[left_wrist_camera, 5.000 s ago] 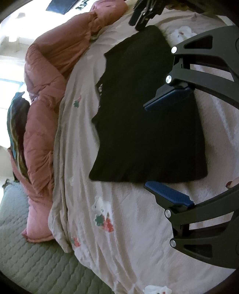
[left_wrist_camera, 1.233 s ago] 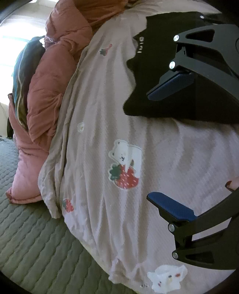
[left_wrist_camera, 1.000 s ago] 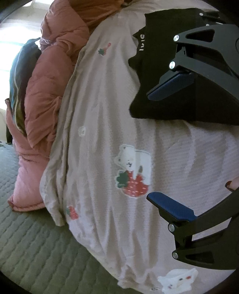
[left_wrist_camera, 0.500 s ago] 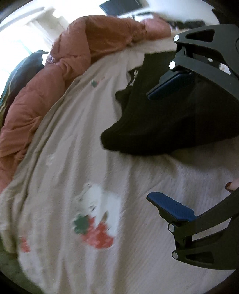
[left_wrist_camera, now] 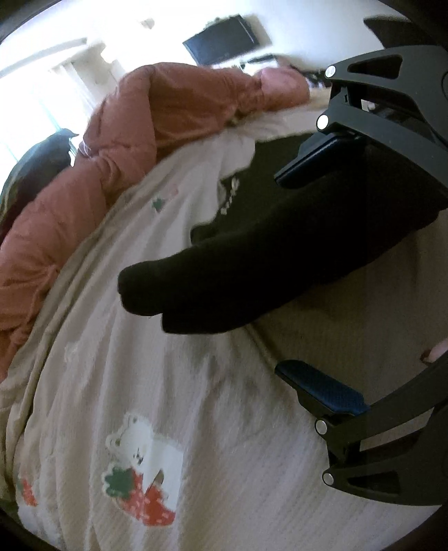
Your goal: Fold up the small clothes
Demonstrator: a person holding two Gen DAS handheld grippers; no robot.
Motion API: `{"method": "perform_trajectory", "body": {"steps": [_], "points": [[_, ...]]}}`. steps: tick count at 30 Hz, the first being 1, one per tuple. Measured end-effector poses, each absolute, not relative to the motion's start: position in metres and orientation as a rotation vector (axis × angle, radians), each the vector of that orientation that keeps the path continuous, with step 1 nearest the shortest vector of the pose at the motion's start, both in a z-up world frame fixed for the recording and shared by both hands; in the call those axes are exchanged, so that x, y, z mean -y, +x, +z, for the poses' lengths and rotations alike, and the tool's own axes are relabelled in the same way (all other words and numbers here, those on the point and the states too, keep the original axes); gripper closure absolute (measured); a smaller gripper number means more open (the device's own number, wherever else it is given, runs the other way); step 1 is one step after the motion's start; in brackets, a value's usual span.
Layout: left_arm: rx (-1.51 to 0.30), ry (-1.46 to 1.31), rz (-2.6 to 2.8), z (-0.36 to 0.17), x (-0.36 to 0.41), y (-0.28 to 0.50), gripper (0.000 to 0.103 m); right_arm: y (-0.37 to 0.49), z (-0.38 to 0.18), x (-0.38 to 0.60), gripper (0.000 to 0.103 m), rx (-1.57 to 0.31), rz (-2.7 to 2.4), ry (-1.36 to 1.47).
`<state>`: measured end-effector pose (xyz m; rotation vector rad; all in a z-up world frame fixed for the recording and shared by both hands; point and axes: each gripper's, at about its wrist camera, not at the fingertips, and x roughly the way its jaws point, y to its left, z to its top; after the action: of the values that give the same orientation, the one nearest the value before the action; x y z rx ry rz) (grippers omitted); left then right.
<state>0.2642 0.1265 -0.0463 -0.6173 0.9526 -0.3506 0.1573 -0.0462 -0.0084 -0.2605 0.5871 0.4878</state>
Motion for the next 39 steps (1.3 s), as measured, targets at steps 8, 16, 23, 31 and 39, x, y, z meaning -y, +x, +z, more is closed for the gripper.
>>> {"method": "perform_trajectory", "body": {"steps": [8,16,23,31,39], "points": [[-0.902,-0.631,-0.388,-0.024,-0.092,0.251,0.071,0.152,0.001,0.077,0.089,-0.583,0.455,-0.175],[-0.903,-0.514,-0.396,0.014,-0.026,0.254,0.071,0.143,0.013,0.136,0.093,-0.575,0.425,-0.046],[-0.935,-0.414,-0.425,0.026,0.042,0.263,0.071,0.14,0.011,0.194,0.093,-0.587,0.377,0.08],[-0.987,-0.331,-0.44,0.016,0.107,0.271,0.065,0.139,-0.003,0.246,0.093,-0.631,0.344,0.201],[-0.989,-0.356,-0.511,0.007,0.109,0.262,0.027,0.153,-0.048,0.294,0.088,-0.807,0.325,0.42]]}}
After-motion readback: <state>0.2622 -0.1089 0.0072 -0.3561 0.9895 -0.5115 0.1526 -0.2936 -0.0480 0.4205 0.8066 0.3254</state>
